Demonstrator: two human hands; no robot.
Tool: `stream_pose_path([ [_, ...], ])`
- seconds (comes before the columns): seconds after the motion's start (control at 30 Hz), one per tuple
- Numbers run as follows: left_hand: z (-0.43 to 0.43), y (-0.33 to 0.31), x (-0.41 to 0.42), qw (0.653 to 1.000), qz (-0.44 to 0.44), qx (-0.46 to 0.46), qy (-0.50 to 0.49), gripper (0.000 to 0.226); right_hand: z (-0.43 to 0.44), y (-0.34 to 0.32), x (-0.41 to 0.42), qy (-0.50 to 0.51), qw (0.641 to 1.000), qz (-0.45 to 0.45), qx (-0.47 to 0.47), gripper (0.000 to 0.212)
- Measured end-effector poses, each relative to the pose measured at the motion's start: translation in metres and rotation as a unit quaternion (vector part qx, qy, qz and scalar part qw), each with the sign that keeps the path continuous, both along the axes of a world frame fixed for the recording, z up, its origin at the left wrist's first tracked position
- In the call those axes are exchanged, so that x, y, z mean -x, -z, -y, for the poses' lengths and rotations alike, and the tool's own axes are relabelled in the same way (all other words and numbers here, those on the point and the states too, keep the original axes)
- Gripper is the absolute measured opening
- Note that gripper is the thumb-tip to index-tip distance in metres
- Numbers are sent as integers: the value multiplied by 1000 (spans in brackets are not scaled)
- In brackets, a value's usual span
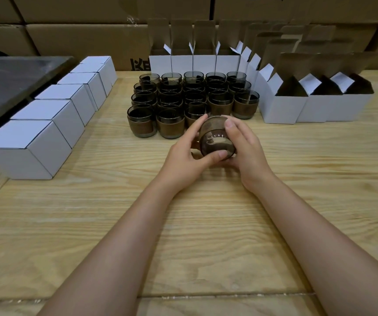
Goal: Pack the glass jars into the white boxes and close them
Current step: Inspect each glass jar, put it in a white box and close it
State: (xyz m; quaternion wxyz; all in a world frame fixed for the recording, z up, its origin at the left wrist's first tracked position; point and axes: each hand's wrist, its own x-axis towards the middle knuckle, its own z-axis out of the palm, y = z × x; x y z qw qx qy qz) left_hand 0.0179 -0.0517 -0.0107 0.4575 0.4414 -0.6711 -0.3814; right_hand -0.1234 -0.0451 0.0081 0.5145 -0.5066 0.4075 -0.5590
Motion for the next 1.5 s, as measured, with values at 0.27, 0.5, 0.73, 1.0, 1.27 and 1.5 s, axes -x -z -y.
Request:
stream_pose_path([
  [0.27,-2,-1,-1,1000,-13,25,0,89,3,2,-9,23,999,-31,24,35],
  [0.5,-4,-1,1,995,50,78,26,94,4,5,-10,26,999,-10,-34,32],
  [0.73,-4,-1,1,993,60,105,-12,79,4,0,-7,15,997,-24,-73,31],
  [1.0,-5,0,-1,995,53,86,-17,78,3,0,0,-58,995,-60,-50,23],
  [1.27,-4,-3,-5,999,-6,48,7,73,1,1,4,-78,990,-117,31,50],
  [1.5,-1,-5,-11,998,-60,13,22,71,2,0,13,-156,985,-65,19,53],
])
